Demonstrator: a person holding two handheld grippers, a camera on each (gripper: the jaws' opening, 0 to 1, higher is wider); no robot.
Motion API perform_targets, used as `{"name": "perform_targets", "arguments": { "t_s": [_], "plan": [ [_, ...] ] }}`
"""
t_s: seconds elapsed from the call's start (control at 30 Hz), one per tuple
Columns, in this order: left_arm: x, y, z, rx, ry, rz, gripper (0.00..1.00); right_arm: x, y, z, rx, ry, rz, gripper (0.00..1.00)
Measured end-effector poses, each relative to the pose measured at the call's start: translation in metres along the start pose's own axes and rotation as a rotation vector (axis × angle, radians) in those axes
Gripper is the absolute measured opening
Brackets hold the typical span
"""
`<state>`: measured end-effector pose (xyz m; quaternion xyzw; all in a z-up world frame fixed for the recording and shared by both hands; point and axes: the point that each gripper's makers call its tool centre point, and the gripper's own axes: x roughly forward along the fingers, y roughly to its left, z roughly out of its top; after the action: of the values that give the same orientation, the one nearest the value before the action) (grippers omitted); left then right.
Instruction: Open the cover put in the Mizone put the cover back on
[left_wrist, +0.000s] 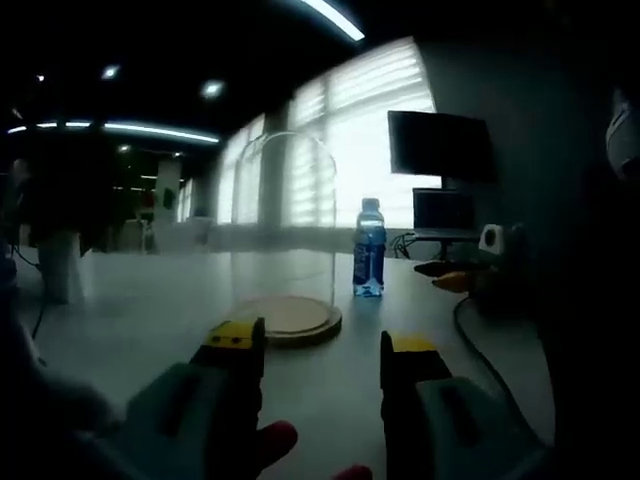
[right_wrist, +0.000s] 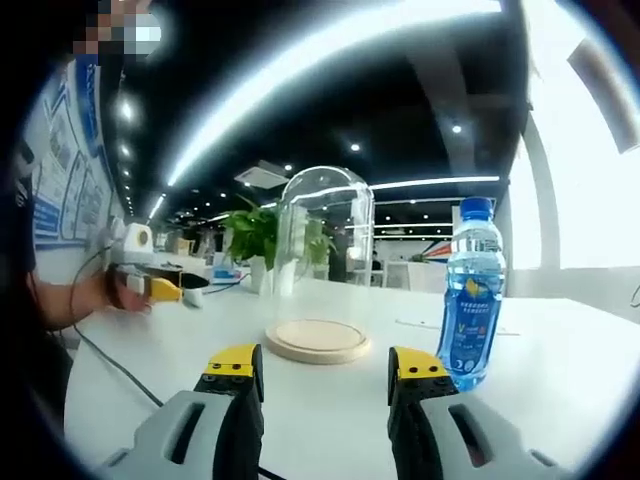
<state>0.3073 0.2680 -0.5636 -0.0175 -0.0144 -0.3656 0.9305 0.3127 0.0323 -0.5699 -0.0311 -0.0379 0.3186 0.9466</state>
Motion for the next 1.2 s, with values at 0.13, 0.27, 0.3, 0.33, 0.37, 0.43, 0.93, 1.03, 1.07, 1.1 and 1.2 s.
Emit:
{"name": "perform_targets", "arguments": {
  "t_s": [0.13,0.27,0.3,0.33,0.37,0.43,0.93,1.03,1.07,1.1,1.2],
  "plan": [
    [0.002,-0.007,-0.004,0.018,0.014,-0.030,0.38,0.000,0.002,0.000,-0.007,-0.002,0.008,0.43],
    [0.000,-0.005,-0.003,0.039,0.011,-0.024,0.39,0.000,0.005,0.000,-0.010,0.002,0.008,0.43],
    [0.000,-0.005,-0.002,0.036,0.006,-0.022,0.39,0.000,0.006,0.001,-0.010,0.001,0.008,0.43],
    [0.000,-0.004,-0.001,0.035,0.001,-0.019,0.39,0.000,0.006,0.001,-0.011,0.000,0.007,0.43],
    [-0.001,-0.003,0.001,0.034,-0.009,-0.015,0.39,0.000,0.006,0.001,-0.010,0.000,0.006,0.43],
    [-0.002,-0.002,0.004,0.027,-0.020,-0.014,0.39,0.000,0.008,0.001,-0.016,0.000,0.003,0.43],
    [0.000,-0.003,-0.002,0.011,0.022,-0.027,0.34,0.000,0.013,0.003,-0.015,0.000,0.005,0.43],
    [-0.001,-0.002,-0.001,0.009,0.021,-0.024,0.34,0.000,0.015,0.003,-0.016,0.003,0.007,0.43],
    [-0.001,-0.002,0.000,0.011,0.015,-0.021,0.34,0.001,0.015,0.002,-0.015,0.005,0.009,0.43],
    [-0.001,-0.001,0.003,0.020,-0.002,-0.009,0.35,0.001,0.013,0.001,-0.011,0.007,0.011,0.43],
    [-0.003,-0.001,0.010,-0.002,-0.037,-0.009,0.35,0.000,0.008,0.001,-0.002,0.005,0.007,0.43]
  ]
}}
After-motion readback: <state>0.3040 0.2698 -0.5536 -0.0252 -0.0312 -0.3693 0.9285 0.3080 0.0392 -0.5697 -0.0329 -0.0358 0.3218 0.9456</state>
